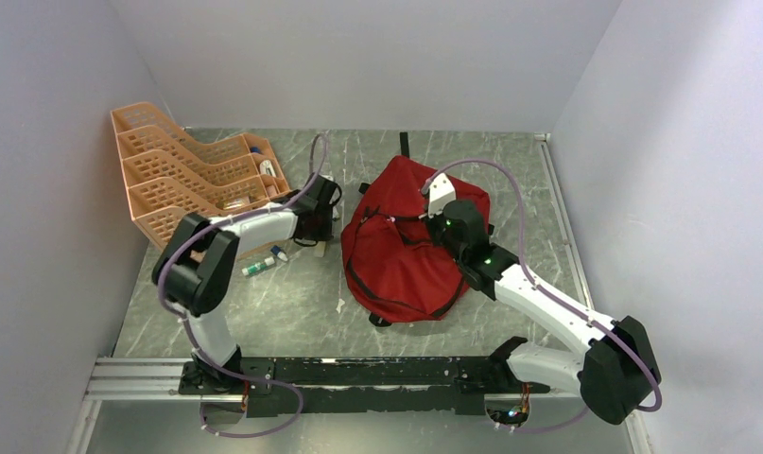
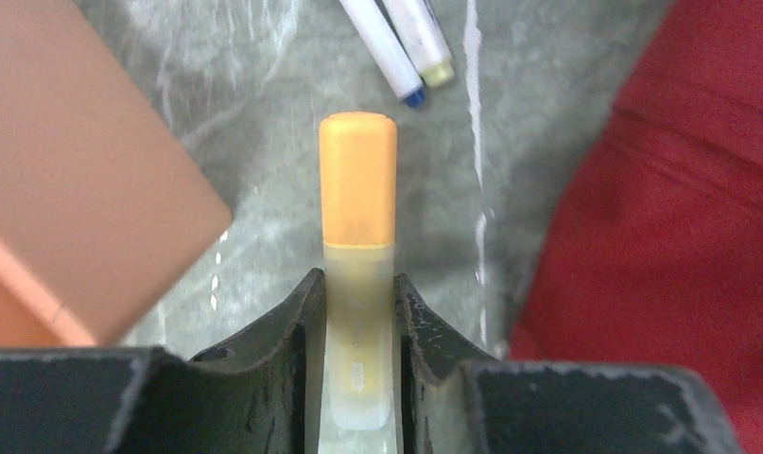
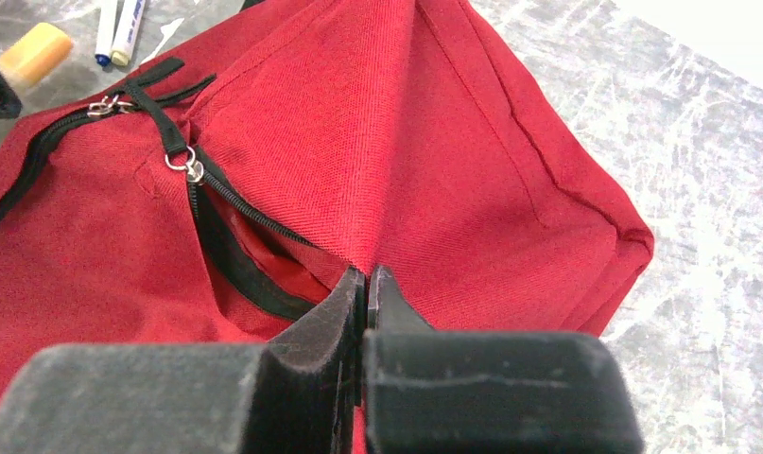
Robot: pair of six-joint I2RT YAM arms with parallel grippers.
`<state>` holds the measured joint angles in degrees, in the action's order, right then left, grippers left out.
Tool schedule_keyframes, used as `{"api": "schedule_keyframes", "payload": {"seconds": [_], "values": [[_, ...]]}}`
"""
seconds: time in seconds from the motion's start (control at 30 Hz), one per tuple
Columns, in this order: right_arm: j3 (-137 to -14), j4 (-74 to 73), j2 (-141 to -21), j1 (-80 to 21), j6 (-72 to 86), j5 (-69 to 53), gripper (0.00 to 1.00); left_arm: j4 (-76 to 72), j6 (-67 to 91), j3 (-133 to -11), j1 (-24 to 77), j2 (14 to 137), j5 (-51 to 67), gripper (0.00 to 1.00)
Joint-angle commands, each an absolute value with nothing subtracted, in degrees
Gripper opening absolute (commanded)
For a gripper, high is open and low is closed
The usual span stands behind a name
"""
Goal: Pack the student bag
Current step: Pick up the stationery from the center of the board.
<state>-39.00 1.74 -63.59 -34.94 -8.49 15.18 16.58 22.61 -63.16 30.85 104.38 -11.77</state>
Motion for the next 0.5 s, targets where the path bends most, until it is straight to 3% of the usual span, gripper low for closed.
{"api": "schedule_keyframes", "payload": {"seconds": [0.0,0.3,0.47], "values": [[-42.46,0.21,-64.09,-34.85,-5.01,14.39,0.0,17.77,24.03,-60.51,30.82,93.84,-7.53,0.07],[-43.82,0.44,-63.97,-34.89,1.14,16.43,0.0,15.46,28.4,-49.24,35.83,71.99,-0.73,0.05],[-45.26,0.92,-63.66,-34.81,4.56,15.99,0.0,2.93,36.77,-41.64,43.55,65.23,7.25,0.05]]}}
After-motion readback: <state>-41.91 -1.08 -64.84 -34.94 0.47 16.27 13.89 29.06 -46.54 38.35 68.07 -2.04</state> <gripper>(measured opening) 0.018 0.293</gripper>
